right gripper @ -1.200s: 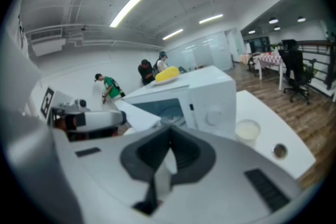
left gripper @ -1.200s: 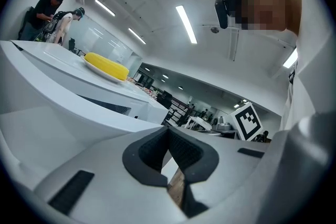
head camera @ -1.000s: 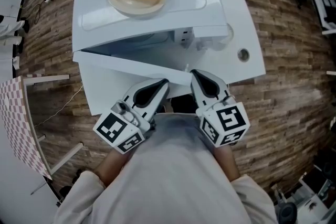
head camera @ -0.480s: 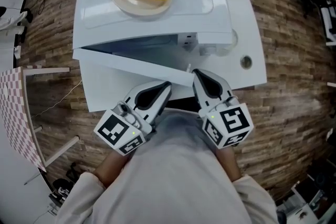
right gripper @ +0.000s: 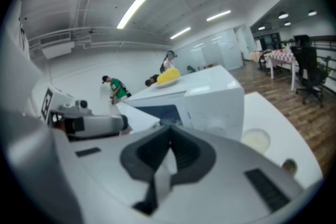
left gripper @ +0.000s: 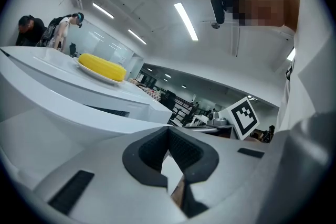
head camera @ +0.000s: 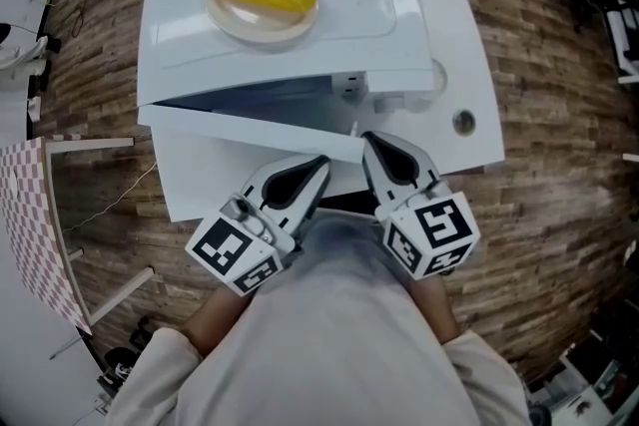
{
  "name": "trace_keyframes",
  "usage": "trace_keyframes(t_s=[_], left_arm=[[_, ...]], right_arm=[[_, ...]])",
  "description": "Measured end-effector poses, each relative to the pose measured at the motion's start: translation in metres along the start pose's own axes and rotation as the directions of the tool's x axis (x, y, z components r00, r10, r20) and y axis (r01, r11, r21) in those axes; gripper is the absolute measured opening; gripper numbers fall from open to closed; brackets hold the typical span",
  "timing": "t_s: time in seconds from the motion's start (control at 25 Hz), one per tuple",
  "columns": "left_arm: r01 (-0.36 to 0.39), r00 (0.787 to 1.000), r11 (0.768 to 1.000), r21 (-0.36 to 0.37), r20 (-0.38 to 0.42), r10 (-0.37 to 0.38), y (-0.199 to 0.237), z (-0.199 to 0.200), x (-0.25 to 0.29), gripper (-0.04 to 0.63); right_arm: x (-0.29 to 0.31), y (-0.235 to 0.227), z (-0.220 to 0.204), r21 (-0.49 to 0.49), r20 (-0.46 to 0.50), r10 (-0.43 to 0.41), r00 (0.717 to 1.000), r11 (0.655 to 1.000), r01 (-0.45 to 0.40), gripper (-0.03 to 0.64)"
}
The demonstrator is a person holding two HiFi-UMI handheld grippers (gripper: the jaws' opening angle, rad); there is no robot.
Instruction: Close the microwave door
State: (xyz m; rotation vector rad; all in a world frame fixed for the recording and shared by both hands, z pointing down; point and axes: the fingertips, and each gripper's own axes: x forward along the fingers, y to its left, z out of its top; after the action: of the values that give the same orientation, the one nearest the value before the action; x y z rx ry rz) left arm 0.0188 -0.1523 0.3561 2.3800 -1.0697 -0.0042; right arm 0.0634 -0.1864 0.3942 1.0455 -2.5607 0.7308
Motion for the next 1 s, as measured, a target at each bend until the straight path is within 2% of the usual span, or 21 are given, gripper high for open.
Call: trace_keyframes(t_s=[0.2, 0.4, 1.0], left_arm=[[-0.024, 0.999, 0.998, 0.053, -0.019, 0.025, 0.002, -0.004, 0.006, 0.02], [-0.029, 1.0, 0.999, 0.026, -0.004, 0.029, 0.005, -0.004, 0.009, 0.018], [-0.03, 0.999, 0.999, 0.026, 0.011, 0.03, 0.009, 0.002, 0.016, 0.019]], right_arm=[[0.0, -0.002, 0.005, -0.001, 0.013, 0.012, 1.0, 1.0, -0.012, 0.023], [-0.001, -0.003, 0.006, -0.002, 0.014, 0.023, 1.0, 1.0, -0.023, 0.023], [0.002, -0.009, 0.01, -0.006, 0.023, 0.025, 0.999, 1.0, -0.024, 0.023]])
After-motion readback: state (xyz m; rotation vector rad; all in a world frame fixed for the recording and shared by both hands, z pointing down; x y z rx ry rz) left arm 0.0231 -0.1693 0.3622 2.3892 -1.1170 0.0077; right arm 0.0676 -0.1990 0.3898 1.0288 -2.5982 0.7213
